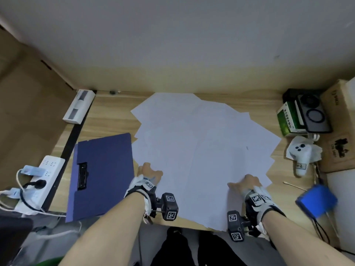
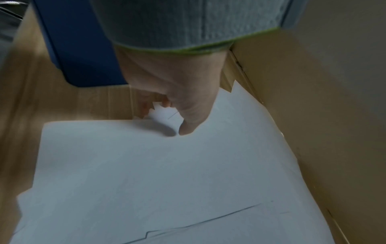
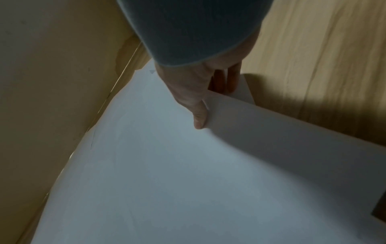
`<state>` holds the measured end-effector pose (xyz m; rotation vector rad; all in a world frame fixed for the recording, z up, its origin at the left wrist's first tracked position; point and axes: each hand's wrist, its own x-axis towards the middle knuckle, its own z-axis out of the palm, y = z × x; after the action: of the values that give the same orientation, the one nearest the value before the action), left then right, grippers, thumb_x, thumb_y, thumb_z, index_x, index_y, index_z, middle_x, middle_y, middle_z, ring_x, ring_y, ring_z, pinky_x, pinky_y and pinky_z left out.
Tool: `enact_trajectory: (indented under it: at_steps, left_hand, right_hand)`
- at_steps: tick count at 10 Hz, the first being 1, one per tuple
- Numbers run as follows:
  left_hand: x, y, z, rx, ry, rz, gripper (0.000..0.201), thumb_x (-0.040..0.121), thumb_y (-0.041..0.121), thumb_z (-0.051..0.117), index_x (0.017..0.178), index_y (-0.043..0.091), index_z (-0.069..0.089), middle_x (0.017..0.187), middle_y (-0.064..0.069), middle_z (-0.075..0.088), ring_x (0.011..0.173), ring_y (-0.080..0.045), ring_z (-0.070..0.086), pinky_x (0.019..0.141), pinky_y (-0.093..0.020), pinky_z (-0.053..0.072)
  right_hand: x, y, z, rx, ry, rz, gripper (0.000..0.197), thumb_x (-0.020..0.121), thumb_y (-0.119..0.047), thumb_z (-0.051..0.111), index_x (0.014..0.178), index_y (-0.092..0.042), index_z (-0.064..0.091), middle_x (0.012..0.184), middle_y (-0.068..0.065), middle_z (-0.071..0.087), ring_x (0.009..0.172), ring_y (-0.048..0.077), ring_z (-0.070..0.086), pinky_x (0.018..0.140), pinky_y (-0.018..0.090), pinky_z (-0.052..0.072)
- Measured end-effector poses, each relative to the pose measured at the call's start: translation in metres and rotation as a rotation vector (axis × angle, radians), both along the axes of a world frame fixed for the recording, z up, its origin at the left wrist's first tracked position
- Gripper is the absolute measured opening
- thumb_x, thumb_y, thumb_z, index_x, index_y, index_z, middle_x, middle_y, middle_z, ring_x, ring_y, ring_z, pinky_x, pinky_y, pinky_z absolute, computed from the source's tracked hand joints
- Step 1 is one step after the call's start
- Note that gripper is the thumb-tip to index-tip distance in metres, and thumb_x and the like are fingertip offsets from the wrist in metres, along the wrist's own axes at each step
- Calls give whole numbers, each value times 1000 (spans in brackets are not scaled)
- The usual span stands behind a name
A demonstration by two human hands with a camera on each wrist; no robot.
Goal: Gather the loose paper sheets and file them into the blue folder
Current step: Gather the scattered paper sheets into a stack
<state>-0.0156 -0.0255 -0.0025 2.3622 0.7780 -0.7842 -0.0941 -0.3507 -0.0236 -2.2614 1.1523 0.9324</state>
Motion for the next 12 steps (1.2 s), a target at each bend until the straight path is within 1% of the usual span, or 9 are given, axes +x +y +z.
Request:
enact_trajectory:
  at_steps: [1, 2, 4, 5, 6, 7, 8, 10, 12]
  left_hand:
    - [1, 4, -6, 62, 15, 48, 73, 57, 46, 69, 112, -1, 57, 112, -16, 60, 98, -31, 61, 80, -35, 50]
    - [0, 6, -8, 100, 74, -9, 101, 62, 73, 60, 133, 3, 46, 127, -10, 53, 120, -29, 50, 101, -38, 43]
    - [10, 1, -26, 94, 84, 19, 84, 75, 48, 74, 136, 1, 39, 139, -19, 43, 129, -36, 44, 106, -40, 39]
    - [10, 6, -36, 56, 99, -27, 47, 74, 50, 68, 90, 11, 50, 98, -9, 50, 111, -26, 51, 86, -32, 40]
    - [11, 6, -28, -29, 115, -3, 37, 78, 40, 74, 85, 10, 54, 94, -14, 61, 102, -25, 58, 82, -35, 43]
    - [20, 10, -38, -88, 90, 28, 52, 84, 35, 72, 121, 1, 58, 123, -16, 63, 107, -29, 61, 93, -37, 47]
    - [23, 24, -50, -161, 147, 59, 58, 87, 35, 70, 120, -10, 55, 123, -20, 62, 112, -32, 61, 95, -39, 47]
    - [19, 37, -64, -324, 56, 80, 30, 80, 15, 77, 65, 7, 52, 68, -9, 53, 68, -20, 53, 72, -31, 39]
    - [12, 29, -48, -320, 14, 91, 57, 52, 39, 80, 99, 10, 62, 94, -7, 68, 86, -26, 65, 81, -37, 54]
  right_hand:
    - [-3, -5, 14, 74, -173, 4, 26, 79, -31, 70, 86, -10, 56, 83, 6, 60, 67, 21, 55, 54, 28, 39]
    - [-8, -9, 12, 52, -241, -108, 23, 80, -25, 68, 91, -8, 57, 88, 12, 64, 71, 28, 55, 62, 32, 40]
    - [6, -2, 9, -19, -267, -244, 43, 56, -26, 80, 88, -3, 62, 102, 18, 66, 72, 29, 62, 50, 26, 42]
    - [14, 15, 0, -122, -250, -392, 65, 54, -11, 82, 111, -4, 53, 113, 18, 59, 94, 34, 62, 74, 36, 53]
    - [20, 18, 1, 38, -175, -342, 57, 57, -22, 82, 105, -3, 57, 99, 16, 67, 86, 33, 67, 72, 38, 57]
    - [23, 15, 4, 59, -138, -300, 40, 69, -25, 81, 97, -1, 67, 97, 16, 72, 87, 31, 70, 77, 35, 57]
    - [29, 20, 2, 54, -220, -368, 49, 68, -20, 81, 108, 2, 64, 110, 20, 66, 95, 34, 67, 77, 35, 55]
    - [33, 38, 3, -76, -330, -511, 77, 67, -13, 81, 130, 0, 38, 133, 21, 40, 112, 39, 52, 87, 44, 48]
    - [36, 32, -2, 56, -269, -324, 28, 70, -21, 75, 89, -6, 59, 83, 8, 64, 73, 27, 61, 62, 30, 46]
